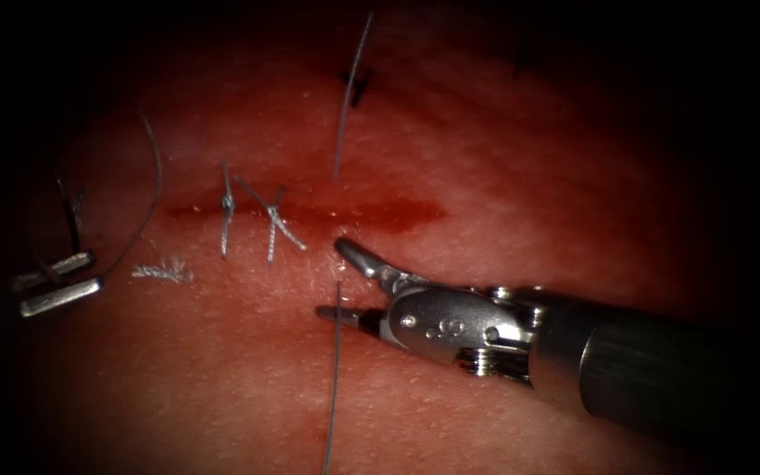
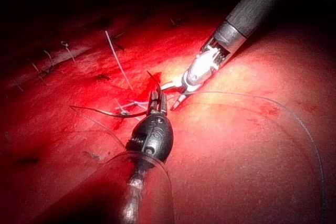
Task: Wound Closure
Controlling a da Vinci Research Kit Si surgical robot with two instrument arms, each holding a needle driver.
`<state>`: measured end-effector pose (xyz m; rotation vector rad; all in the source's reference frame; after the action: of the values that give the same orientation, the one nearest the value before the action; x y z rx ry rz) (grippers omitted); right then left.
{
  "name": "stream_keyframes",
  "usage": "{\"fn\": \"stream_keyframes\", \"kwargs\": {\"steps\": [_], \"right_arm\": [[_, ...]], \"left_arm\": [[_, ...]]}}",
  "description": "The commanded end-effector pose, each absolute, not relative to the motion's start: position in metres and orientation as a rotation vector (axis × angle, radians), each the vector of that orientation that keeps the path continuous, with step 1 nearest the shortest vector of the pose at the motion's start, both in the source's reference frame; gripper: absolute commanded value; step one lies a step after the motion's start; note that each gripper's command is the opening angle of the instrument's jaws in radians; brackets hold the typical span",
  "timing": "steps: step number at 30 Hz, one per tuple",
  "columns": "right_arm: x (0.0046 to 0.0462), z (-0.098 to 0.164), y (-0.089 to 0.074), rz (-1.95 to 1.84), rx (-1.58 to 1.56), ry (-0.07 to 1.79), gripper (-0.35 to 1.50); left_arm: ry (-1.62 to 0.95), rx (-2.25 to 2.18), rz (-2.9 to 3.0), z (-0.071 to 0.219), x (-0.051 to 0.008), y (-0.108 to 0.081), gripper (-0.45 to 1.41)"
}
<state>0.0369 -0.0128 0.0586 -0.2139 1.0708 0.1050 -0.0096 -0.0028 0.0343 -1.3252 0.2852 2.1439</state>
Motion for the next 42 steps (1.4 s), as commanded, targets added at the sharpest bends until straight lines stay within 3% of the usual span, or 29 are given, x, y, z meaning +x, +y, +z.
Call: {"fn": "stream_keyframes", "kwargs": {"steps": [1,2,4,5,23,24,27,29,34,37,42], "right_arm": [[0.0378,0.059,-0.013,0.109,-0.225,1.083,0.90],[0.0378,0.059,-0.013,0.111,-0.228,1.088,0.73],[0.0378,0.058,-0.013,0.102,-0.221,1.106,-0.21],[0.0378,0.058,-0.013,0.093,-0.202,1.118,-0.35],[0.0370,0.051,-0.018,0.010,-0.169,1.172,-0.35],[0.0370,0.051,-0.018,0.003,-0.154,1.167,-0.18],[0.0361,0.050,-0.017,0.037,-0.154,1.100,1.03],[0.0350,0.050,-0.016,0.064,-0.169,1.035,1.16],[0.0305,0.050,-0.011,0.050,-0.204,0.799,1.14],[0.0288,0.050,-0.009,0.111,-0.214,0.803,0.99],[0.0298,0.051,-0.005,0.621,-0.031,0.957,1.06]], "left_arm": [[0.287,-1.328,2.143,0.035,-0.0103,-0.003,-0.45],[0.287,-1.328,2.143,0.035,-0.0103,-0.003,-0.45],[0.287,-1.328,2.143,0.035,-0.0103,-0.003,-0.45],[0.287,-1.328,2.143,0.035,-0.0103,-0.003,-0.45],[0.287,-1.329,2.142,0.035,-0.0104,-0.003,-0.45],[0.287,-1.329,2.142,0.035,-0.0104,-0.003,-0.45],[0.288,-1.329,2.142,0.035,-0.0105,-0.003,-0.45],[0.288,-1.329,2.142,0.035,-0.0105,-0.003,-0.45],[0.288,-1.329,2.142,0.035,-0.0105,-0.002,-0.45],[0.288,-1.328,2.142,0.035,-0.0105,-0.002,-0.45],[0.289,-1.330,2.142,0.035,-0.0107,-0.003,-0.45]]}}
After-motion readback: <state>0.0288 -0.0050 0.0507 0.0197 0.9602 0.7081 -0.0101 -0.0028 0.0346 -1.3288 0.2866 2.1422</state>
